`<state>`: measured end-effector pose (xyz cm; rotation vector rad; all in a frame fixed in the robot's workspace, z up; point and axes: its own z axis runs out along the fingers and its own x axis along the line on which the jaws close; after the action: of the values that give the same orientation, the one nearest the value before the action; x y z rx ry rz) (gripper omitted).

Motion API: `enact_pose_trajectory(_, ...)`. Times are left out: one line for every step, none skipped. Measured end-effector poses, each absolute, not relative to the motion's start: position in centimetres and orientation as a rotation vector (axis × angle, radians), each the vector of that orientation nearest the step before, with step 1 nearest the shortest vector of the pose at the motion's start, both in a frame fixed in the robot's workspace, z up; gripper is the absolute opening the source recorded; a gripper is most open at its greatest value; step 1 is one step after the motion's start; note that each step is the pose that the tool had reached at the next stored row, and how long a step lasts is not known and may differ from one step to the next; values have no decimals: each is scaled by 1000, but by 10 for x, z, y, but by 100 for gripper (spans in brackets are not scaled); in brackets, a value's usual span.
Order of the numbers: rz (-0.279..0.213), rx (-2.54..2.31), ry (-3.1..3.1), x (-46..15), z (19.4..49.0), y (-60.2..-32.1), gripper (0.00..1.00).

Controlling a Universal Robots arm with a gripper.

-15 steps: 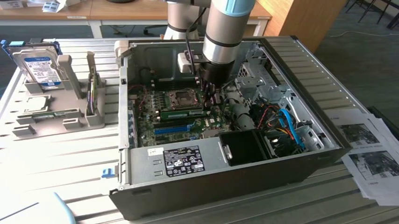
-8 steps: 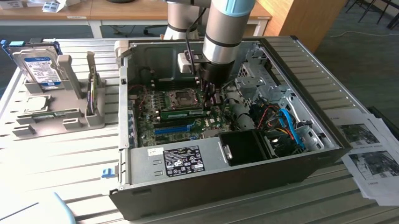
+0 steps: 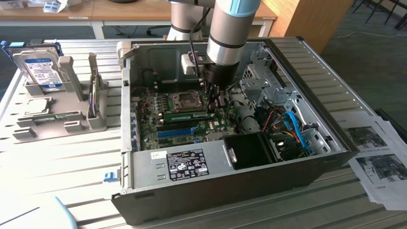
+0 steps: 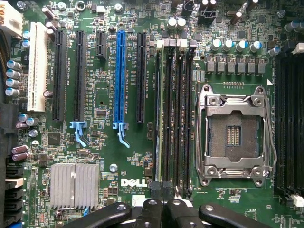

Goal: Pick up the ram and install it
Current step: 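Press down the ram until it locks into place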

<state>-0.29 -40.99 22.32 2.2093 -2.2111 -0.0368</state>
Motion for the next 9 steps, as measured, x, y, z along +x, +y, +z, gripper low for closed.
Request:
enact_pose_trajectory(-37, 2209, -2211, -3, 224, -410, 9)
enact_pose_trajectory(-36, 2209, -2211, -3, 225, -410, 9)
enact_pose_trajectory(-36, 2209, -2211, -3, 226, -410, 9)
enact_pose_trajectory(-36, 2209, -2211, -3, 227, -410, 9)
enact_pose_trajectory(-36, 2209, -2211, -3, 228, -410, 9)
enact_pose_trajectory(-36, 2209, -2211, -3, 229, -410, 9)
enact_pose_trajectory(-36, 2209, -2211, -3, 230, -410, 9)
enact_pose_trajectory(-36, 2209, -2211, -3, 231, -410, 9)
enact_pose_trajectory(-36, 2209, -2211, -3, 232, -410, 9)
